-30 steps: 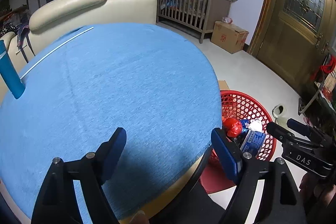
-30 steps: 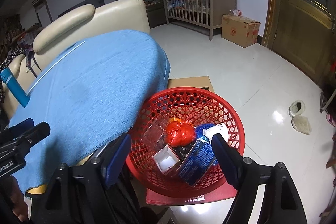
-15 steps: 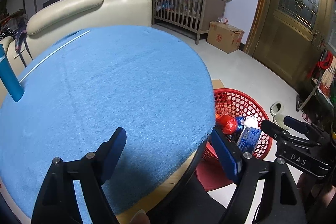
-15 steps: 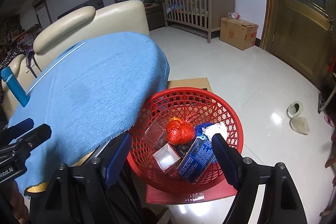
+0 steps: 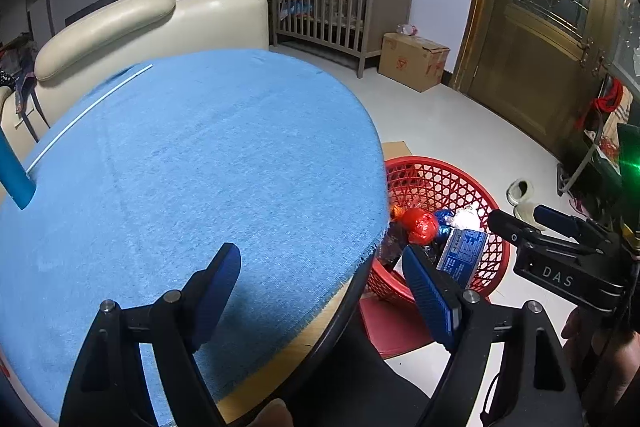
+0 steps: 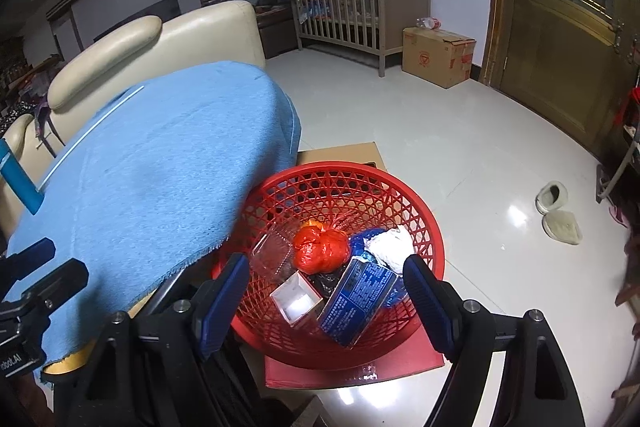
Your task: Collect trash
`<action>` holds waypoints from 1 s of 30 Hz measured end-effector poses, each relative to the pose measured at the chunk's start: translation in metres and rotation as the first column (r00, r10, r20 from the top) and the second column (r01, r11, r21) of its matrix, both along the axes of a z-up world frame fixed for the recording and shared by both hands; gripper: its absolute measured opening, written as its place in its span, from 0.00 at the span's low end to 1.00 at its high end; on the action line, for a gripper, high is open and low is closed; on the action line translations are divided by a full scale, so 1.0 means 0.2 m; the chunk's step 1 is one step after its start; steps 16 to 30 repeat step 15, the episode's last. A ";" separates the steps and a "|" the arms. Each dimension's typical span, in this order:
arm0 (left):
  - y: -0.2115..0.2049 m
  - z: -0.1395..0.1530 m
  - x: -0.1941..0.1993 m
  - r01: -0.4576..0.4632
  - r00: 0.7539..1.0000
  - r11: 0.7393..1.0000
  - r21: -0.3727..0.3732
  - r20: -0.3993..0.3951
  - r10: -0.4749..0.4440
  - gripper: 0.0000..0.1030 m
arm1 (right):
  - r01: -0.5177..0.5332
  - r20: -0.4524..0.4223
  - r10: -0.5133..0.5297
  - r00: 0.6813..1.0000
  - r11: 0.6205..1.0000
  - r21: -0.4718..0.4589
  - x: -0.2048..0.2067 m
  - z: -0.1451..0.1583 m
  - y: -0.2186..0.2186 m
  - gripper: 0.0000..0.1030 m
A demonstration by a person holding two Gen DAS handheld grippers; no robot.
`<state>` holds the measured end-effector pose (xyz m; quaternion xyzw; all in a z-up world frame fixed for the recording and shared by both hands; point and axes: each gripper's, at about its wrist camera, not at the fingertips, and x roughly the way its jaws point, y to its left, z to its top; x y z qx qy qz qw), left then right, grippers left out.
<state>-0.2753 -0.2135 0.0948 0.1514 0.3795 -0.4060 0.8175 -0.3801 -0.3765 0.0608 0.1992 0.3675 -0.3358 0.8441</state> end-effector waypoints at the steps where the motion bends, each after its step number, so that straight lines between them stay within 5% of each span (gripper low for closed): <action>1: 0.00 0.00 0.00 0.002 1.000 1.000 -0.001 0.002 -0.002 0.81 | 0.002 -0.001 -0.002 1.000 1.000 -0.002 0.00 0.00 0.00 0.79; 30: 0.00 0.01 -0.05 0.061 0.998 0.998 -0.022 -0.003 -0.061 0.81 | 0.018 -0.012 -0.018 1.000 1.000 0.004 -0.01 -0.02 -0.02 0.79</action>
